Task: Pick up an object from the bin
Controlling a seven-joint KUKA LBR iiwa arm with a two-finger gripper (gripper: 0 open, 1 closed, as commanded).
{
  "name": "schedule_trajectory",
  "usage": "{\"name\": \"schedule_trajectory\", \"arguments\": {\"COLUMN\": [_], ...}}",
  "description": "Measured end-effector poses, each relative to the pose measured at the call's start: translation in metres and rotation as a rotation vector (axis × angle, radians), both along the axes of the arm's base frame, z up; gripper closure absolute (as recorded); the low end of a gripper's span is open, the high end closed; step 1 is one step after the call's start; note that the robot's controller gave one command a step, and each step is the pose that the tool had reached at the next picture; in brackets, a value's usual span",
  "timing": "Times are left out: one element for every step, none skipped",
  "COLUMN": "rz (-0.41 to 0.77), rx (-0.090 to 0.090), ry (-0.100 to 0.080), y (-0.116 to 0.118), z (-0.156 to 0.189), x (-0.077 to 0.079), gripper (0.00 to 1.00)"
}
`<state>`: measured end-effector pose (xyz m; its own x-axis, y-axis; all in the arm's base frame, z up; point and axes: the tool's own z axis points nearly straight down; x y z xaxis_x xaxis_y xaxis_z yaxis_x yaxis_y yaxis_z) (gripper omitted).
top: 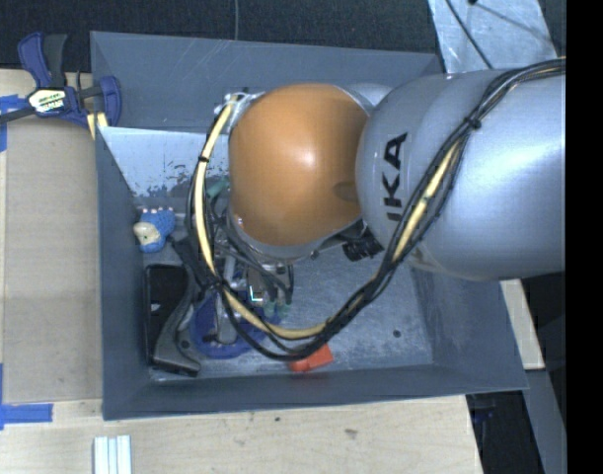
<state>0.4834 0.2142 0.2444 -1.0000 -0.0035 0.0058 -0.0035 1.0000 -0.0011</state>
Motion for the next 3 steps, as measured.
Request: {"name": "schedule_trajectory", "arguments": {"rz": [-0.21,0.031,-0.055], "rx": [-0.003,0.003,0.001], "ry": [-0.002,-0.014,-0.004], "y": [-0.041,-0.035,-0.041], "z": [-0.115,-0.086,-0.154], "x": [0.022,0.088,0.114], "gripper": [0.0,0.0,0.0]}}
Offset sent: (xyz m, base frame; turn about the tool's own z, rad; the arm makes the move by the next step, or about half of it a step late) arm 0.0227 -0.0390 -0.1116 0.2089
